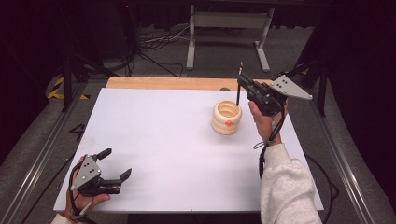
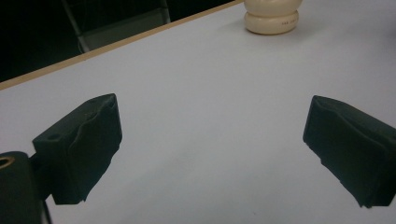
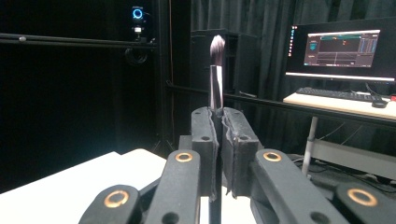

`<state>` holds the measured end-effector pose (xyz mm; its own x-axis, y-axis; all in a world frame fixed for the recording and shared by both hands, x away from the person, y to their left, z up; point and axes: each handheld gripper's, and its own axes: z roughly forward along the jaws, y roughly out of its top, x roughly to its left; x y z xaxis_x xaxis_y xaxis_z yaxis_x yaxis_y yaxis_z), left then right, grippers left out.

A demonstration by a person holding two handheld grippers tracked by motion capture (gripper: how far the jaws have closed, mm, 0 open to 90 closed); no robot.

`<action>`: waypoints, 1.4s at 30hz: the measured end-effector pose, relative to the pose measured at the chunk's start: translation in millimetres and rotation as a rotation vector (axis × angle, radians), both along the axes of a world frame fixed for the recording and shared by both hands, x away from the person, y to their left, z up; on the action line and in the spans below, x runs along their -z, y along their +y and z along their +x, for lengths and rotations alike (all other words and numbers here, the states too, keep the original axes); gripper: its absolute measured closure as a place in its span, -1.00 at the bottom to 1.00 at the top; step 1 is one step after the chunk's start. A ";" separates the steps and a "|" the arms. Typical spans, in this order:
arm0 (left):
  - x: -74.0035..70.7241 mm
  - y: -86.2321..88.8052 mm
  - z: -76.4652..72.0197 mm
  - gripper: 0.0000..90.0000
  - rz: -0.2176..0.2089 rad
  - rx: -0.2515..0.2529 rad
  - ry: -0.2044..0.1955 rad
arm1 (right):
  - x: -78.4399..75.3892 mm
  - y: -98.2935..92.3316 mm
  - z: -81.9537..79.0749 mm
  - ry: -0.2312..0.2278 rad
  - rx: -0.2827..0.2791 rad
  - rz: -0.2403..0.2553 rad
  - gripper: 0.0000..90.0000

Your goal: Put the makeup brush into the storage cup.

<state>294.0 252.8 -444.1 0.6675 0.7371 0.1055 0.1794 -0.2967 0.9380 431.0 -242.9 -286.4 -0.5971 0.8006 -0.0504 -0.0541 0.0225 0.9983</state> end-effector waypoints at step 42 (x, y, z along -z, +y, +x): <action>-2.3 4.2 -6.4 -0.91 -0.025 0.028 -0.060 | 58.3 8.9 24.0 0.080 0.016 0.034 0.88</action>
<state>287.5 257.0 -441.8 0.6811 0.7209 0.1281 0.1144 -0.2776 0.9539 455.0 -234.0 -344.7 -0.5848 0.8108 0.0243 0.0264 -0.0109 0.9996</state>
